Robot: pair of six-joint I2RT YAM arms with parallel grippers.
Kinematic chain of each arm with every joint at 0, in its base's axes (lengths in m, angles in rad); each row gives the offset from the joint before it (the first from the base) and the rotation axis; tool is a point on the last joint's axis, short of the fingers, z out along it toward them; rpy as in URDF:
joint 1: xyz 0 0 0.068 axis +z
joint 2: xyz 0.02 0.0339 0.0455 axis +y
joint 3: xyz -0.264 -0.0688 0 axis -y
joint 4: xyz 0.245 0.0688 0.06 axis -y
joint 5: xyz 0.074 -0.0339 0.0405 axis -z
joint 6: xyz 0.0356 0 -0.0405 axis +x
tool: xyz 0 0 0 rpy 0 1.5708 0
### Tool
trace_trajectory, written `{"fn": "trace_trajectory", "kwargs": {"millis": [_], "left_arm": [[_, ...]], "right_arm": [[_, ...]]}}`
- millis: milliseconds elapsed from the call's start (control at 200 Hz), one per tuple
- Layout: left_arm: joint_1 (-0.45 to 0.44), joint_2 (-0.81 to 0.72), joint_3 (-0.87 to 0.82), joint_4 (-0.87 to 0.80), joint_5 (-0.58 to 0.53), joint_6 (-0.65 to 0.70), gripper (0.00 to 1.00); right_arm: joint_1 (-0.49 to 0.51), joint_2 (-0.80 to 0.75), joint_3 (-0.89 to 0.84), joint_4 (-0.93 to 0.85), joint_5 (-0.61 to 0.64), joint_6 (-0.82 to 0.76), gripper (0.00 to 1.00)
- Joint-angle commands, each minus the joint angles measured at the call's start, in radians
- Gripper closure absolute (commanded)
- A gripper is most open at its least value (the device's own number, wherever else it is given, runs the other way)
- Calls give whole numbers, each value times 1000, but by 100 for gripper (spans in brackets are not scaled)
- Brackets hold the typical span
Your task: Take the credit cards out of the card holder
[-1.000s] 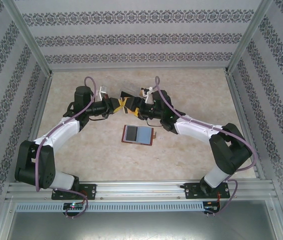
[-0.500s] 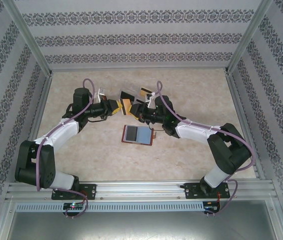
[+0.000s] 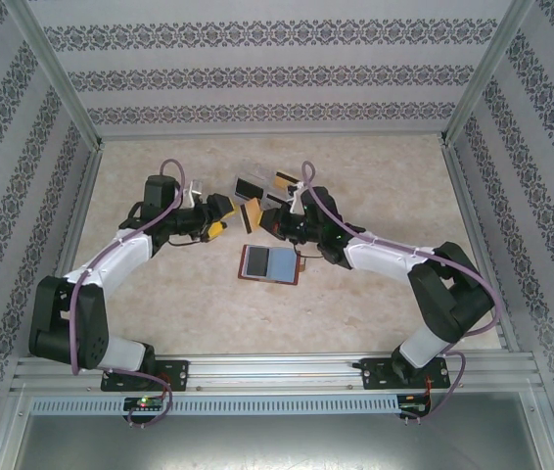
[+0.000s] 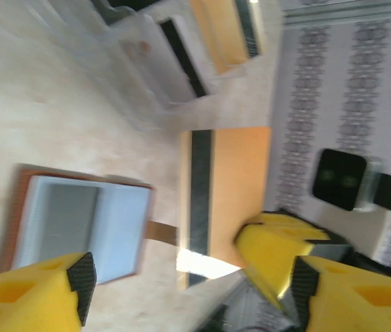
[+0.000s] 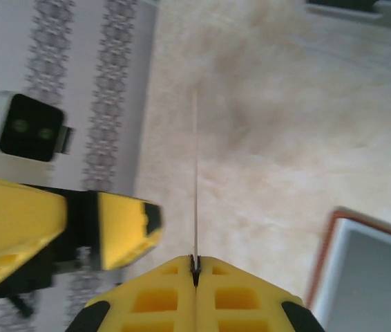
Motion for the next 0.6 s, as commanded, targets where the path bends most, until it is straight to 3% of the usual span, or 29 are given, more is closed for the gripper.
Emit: {"fn": "trace_trajectory", "kwargs": {"millis": [0,120,255,455,594], "left_arm": [[16,-71,60,-272,-200,183,12],[23,-100,90,-389,-301,258,3],[24,-126,104,-449,-362,309,1],[26,-120,111,-461,-365,345,1],[27,-111,119,-464,-356,356,0]], "right_arm": [[-21,-60,99,-302,168,-295,100],[-48,-58,196,-482,262,-529,100],[-101,-59,252,-511,288,-749,100],[-167,-29,322,-474,252,-1076,100],[-201,50,437,-543,183,-1222,100]]}}
